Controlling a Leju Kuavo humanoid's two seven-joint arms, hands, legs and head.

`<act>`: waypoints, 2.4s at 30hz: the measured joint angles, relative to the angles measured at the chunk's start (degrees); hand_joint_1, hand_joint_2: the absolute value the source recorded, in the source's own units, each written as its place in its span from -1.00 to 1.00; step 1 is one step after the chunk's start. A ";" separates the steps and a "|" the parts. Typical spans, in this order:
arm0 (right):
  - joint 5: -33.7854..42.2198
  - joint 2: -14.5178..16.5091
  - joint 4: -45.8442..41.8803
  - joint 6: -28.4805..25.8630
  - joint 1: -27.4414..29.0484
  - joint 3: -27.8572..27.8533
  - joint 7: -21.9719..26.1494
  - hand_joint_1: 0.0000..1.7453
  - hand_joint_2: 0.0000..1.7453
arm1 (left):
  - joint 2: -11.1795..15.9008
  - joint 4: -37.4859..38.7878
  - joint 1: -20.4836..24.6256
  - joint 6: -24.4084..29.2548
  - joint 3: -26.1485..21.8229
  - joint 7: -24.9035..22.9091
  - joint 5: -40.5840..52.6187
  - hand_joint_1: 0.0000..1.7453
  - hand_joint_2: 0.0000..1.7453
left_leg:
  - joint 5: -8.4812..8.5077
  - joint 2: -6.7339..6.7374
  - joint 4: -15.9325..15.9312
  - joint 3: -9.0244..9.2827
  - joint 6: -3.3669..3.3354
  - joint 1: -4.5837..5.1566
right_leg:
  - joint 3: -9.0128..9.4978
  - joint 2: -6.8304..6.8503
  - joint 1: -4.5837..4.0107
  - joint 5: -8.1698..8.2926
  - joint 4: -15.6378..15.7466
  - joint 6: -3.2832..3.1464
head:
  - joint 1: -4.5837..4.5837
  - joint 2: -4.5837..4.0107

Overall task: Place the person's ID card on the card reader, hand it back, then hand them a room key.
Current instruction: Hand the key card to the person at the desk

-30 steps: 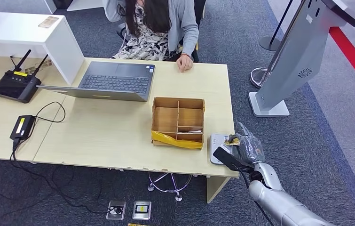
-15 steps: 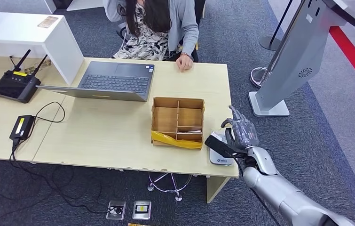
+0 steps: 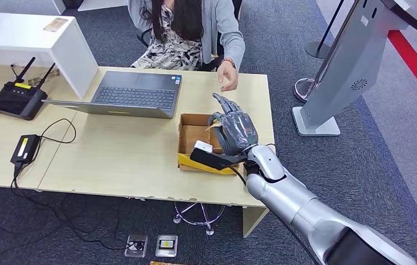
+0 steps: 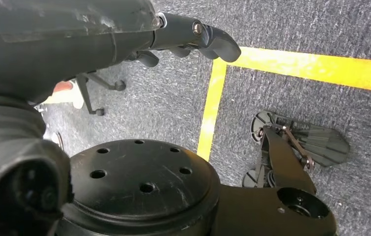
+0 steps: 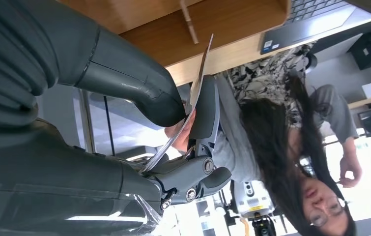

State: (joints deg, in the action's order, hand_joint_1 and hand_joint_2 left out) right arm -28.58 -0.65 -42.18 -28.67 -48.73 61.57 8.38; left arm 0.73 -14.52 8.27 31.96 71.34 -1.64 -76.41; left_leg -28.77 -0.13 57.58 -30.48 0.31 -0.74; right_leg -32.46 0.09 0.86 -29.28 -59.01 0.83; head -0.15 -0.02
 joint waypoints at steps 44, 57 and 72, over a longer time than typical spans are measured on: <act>-1.95 8.89 13.27 0.39 -2.94 0.28 3.19 -1.00 -1.00 | 3.34 0.29 -0.22 -6.09 0.20 5.67 -1.73 -1.00 -1.00 | 0.00 0.02 0.01 -0.03 0.01 -0.01 | -0.09 -0.06 -0.01 0.00 0.00 0.00 | 0.00 0.00; 0.43 -1.26 -10.94 7.12 3.71 -0.48 -12.05 -1.00 1.00 | 3.28 0.36 -0.40 -2.16 -0.03 5.43 -2.97 -1.00 -1.00 | -0.01 0.06 0.02 -0.03 0.02 0.00 | -0.12 -0.07 -0.01 0.00 0.02 0.00 | 0.00 0.00; -2.70 -7.43 -29.43 3.72 11.47 1.66 -14.55 -1.00 1.00 | 2.57 0.36 -0.39 0.08 -0.19 1.46 -4.01 -1.00 -1.00 | -0.03 0.11 0.00 -0.06 0.03 -0.01 | -0.15 -0.10 -0.01 0.00 0.02 0.00 | 0.01 -0.01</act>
State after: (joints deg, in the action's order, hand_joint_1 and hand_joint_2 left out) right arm -31.28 -8.08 -71.61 -24.96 -37.26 63.23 -6.18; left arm 3.30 -14.16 7.87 32.04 71.16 -0.18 -80.41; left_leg -28.79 -0.02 57.58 -30.55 0.34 -0.75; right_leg -32.61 -0.01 0.85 -29.28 -58.99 0.83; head -0.15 -0.02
